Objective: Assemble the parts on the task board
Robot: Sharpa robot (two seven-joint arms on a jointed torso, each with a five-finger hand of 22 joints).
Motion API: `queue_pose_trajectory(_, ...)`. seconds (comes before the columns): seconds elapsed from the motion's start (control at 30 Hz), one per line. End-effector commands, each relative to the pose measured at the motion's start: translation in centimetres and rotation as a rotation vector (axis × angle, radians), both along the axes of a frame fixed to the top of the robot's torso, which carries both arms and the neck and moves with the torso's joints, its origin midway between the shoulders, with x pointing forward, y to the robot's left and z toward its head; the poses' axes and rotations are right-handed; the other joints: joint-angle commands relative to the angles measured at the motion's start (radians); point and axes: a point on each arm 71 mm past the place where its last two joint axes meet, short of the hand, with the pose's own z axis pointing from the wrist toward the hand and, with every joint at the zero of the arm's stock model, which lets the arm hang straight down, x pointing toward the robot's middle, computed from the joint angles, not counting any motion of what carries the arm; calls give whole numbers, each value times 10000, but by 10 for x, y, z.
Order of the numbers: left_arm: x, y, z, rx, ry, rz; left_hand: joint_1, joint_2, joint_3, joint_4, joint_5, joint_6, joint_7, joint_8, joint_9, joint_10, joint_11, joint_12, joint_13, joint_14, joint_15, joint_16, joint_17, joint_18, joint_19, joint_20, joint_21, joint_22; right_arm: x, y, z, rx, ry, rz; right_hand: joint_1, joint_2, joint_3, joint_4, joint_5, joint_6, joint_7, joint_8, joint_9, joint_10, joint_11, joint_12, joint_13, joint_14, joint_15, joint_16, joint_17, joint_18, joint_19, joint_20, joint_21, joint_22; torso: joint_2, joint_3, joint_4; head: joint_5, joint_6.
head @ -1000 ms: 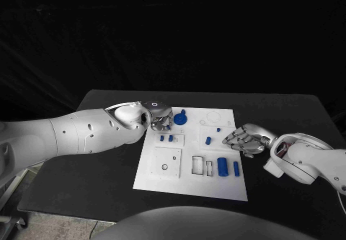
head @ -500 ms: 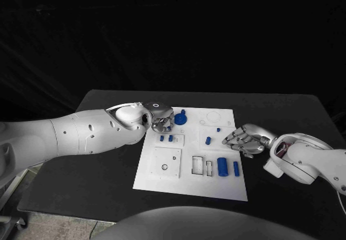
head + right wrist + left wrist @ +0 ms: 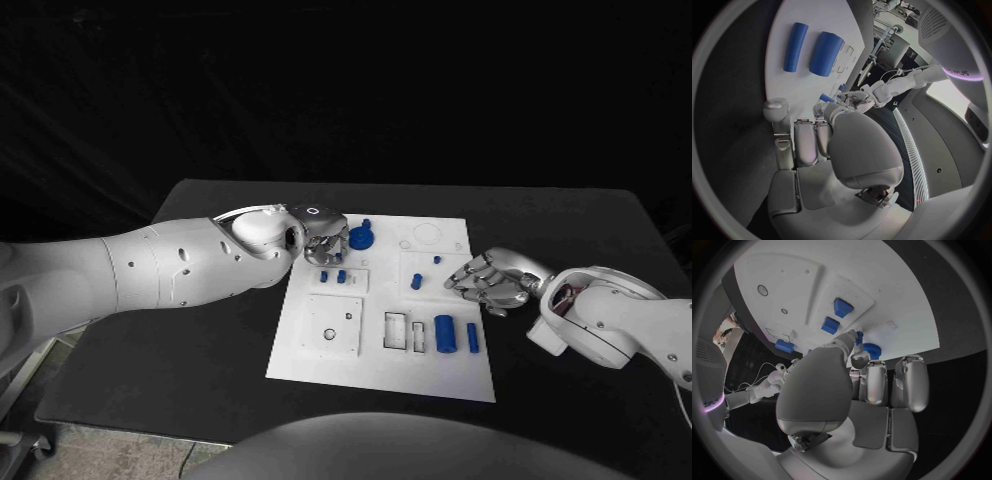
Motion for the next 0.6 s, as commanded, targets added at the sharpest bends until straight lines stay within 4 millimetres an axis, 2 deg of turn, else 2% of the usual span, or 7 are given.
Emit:
queue_pose_trajectory(0.03, -2, 0, -4, 195, 243, -113, -36, -4, -13, -46, 21, 69, 16, 65, 13, -85, 17, -43, -15, 41, -8, -18, -11, 21, -9, -6, -32, 2081, -1, 0, -1, -24, 112, 64, -25, -45, 6, -24, 29, 25, 9, -3, 13, -91, 2, -41, 11, 25, 66, -28, 142, 85, -53, -17, -50, 718, -3, 0, 4, -6, 2)
queue_pose_trajectory(0.17, -1, 0, -4, 186, 230, -102, -33, 22, -9, -105, 6, -129, 33, -15, -11, -132, 26, -92, -53, 31, -8, -26, -7, 18, -6, -7, -23, 2085, 0, 0, -1, -25, 114, 66, -27, -43, 10, -26, 29, 31, 11, 0, 14, -94, 4, -43, 9, 24, 67, -29, 141, 87, -58, -16, -63, 716, -4, -1, 0, 5, 2)
queue_pose_trajectory(0.3, -1, 1, -5, 196, 244, -103, -58, -42, -18, -168, -59, -631, 16, -256, -113, -227, 12, -204, -153, 20, -13, -38, -4, 21, -17, -8, -36, 2081, 0, 0, -1, -25, 108, 59, -27, -43, 10, -26, 29, 31, 11, 0, 14, -94, 4, -43, 9, 24, 67, -29, 141, 87, -58, -16, -63, 716, -2, 0, 1, -3, 2)
queue_pose_trajectory(0.5, -1, 3, -5, 189, 237, -99, -157, -230, -40, -180, -452, -1700, -215, -758, -368, -319, -67, -352, -293, 4, -78, -58, 4, 26, -37, -5, -61, 2073, 0, 0, -1, -29, 97, 36, -27, -43, 10, -26, 29, 31, 11, 0, 14, -94, 4, -43, 9, 24, 67, -29, 141, 87, -58, -16, -63, 716, -1, 0, 0, 0, 2)
queue_pose_trajectory(0.6, -1, 4, -4, 177, 225, -100, -220, -292, -60, -145, -636, -2099, -321, -819, -473, -340, -75, -392, -334, -1, -89, -67, 9, 28, -45, -2, -71, 2070, 0, -1, -1, -32, 100, 35, -27, -43, 10, -26, 29, 31, 11, 0, 14, -94, 4, -43, 9, 24, 67, -29, 141, 87, -58, -16, -63, 716, 3, 0, 0, -2, 2)
